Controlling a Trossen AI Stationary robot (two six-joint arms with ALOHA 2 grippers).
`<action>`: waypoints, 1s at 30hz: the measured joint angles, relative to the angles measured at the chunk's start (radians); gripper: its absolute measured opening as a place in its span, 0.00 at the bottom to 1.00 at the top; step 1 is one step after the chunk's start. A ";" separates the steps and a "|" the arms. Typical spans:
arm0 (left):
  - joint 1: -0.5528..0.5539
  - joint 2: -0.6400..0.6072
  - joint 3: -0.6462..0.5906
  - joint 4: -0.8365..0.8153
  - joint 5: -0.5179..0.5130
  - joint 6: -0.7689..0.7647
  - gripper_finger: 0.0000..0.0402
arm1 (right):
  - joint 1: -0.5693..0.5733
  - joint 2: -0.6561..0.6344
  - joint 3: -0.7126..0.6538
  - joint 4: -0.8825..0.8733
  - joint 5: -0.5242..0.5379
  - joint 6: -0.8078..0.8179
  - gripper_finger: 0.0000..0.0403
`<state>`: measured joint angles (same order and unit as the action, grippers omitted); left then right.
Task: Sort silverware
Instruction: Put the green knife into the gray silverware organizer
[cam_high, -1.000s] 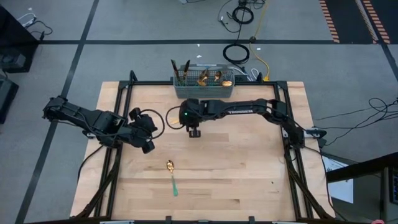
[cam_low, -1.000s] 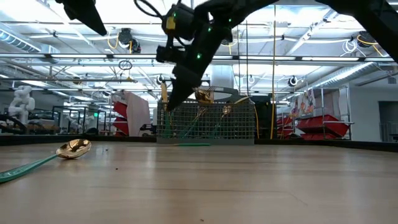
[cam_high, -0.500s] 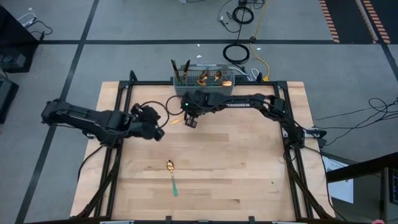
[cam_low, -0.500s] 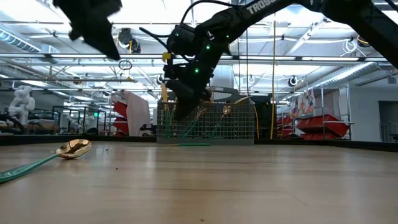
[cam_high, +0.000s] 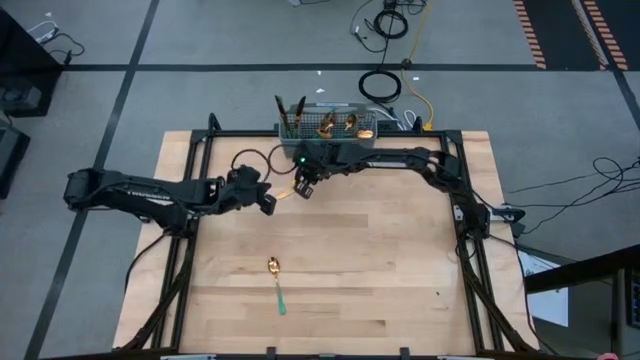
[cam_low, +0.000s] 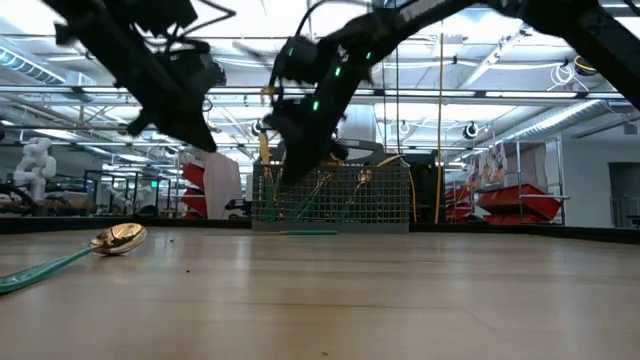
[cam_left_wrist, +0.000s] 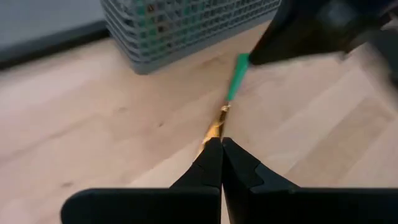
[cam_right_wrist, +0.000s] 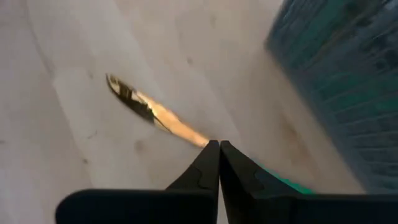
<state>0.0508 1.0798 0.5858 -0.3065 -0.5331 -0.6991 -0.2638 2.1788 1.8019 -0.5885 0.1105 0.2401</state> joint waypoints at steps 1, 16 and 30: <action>0.021 0.001 -0.026 0.052 0.029 0.002 0.00 | 0.000 -0.021 0.000 -0.001 0.002 0.000 0.00; 0.179 0.333 -0.031 0.465 0.193 -0.001 0.00 | 0.080 -0.377 0.002 -0.074 0.174 -0.087 0.00; 0.176 0.660 0.092 0.496 0.210 -0.031 0.00 | 0.144 -0.469 0.002 -0.163 0.207 -0.106 0.00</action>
<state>0.2268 1.7400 0.6783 0.1898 -0.3230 -0.7303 -0.1194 1.7100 1.8034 -0.7512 0.3174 0.1338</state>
